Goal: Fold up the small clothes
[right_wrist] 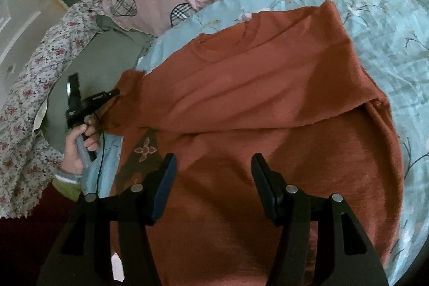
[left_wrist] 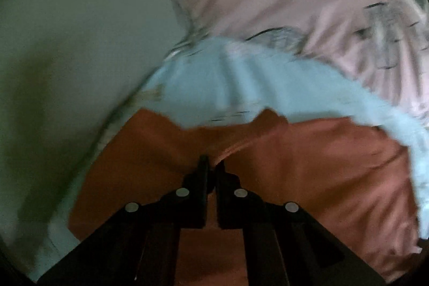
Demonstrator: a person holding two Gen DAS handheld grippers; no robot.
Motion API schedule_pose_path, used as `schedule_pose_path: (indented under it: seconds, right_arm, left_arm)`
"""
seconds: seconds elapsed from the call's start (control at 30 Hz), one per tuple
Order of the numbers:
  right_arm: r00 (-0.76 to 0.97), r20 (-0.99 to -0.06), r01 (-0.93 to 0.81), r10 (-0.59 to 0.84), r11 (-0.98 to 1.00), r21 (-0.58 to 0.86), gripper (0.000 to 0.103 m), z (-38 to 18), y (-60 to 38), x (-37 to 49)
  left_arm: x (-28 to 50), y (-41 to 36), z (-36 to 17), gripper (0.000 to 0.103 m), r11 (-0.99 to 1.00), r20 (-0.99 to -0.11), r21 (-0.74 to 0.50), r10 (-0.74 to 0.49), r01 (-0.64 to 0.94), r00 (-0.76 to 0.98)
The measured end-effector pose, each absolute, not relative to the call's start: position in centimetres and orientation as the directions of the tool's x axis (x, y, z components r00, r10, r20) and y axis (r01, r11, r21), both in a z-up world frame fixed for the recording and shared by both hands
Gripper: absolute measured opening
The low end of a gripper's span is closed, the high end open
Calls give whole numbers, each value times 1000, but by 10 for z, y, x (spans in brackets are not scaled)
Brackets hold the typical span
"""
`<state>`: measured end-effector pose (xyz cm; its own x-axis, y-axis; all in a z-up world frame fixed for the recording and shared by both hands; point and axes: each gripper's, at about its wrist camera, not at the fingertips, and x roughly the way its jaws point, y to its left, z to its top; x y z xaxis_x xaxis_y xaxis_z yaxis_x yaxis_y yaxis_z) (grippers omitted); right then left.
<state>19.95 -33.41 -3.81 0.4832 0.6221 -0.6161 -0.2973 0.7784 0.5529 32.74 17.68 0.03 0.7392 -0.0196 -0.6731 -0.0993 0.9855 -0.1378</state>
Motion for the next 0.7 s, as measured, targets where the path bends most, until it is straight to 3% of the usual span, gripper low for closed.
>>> schedule_pose_path:
  seconds: [0.17, 0.33, 0.47, 0.7]
  right_arm:
    - [493, -602, -294, 628, 772, 564, 60, -36, -338, 196]
    - [528, -590, -272, 611, 780, 564, 60, -30, -356, 189]
    - [552, -580, -234, 600, 778, 582, 60, -29, -376, 187]
    - [577, -575, -164, 580, 772, 614, 60, -33, -394, 199]
  left_arm:
    - [290, 97, 23, 3, 957, -588, -281, -233, 75, 775]
    - [283, 9, 19, 3, 919, -556, -338, -367, 200, 746]
    - [288, -52, 0, 3, 903, -591, -341, -422, 261, 688]
    - [307, -107, -57, 5, 916, -696, -269, -398, 297, 598]
